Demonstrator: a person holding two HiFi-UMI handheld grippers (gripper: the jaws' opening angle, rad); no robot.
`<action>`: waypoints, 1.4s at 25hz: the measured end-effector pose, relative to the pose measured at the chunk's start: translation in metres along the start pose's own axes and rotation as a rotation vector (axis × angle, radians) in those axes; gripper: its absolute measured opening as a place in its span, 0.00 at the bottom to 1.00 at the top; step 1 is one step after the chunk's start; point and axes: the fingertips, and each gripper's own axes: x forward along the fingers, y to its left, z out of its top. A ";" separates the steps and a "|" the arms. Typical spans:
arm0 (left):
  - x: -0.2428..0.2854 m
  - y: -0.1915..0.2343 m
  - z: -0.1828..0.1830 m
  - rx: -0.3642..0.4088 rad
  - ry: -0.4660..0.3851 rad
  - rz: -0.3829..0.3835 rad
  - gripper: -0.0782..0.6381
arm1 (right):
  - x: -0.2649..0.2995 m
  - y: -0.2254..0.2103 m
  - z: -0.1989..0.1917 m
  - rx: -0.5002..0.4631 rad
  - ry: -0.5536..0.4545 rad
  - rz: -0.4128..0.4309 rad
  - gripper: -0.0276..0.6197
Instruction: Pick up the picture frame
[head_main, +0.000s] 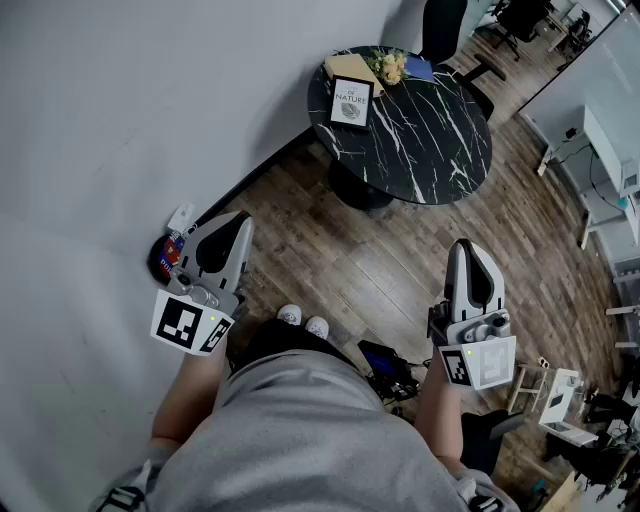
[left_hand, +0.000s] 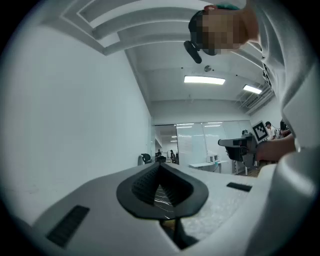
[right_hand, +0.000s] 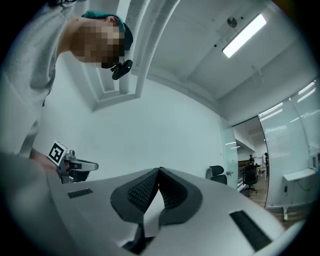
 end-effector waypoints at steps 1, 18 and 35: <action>0.000 0.000 0.000 0.000 0.001 0.002 0.12 | 0.001 0.000 0.000 0.002 0.000 0.003 0.08; 0.009 -0.001 -0.002 0.017 0.006 0.006 0.12 | -0.006 -0.019 -0.001 0.073 -0.021 0.004 0.08; 0.032 -0.036 -0.015 0.020 0.012 0.029 0.12 | -0.031 -0.065 -0.022 0.114 0.002 0.027 0.08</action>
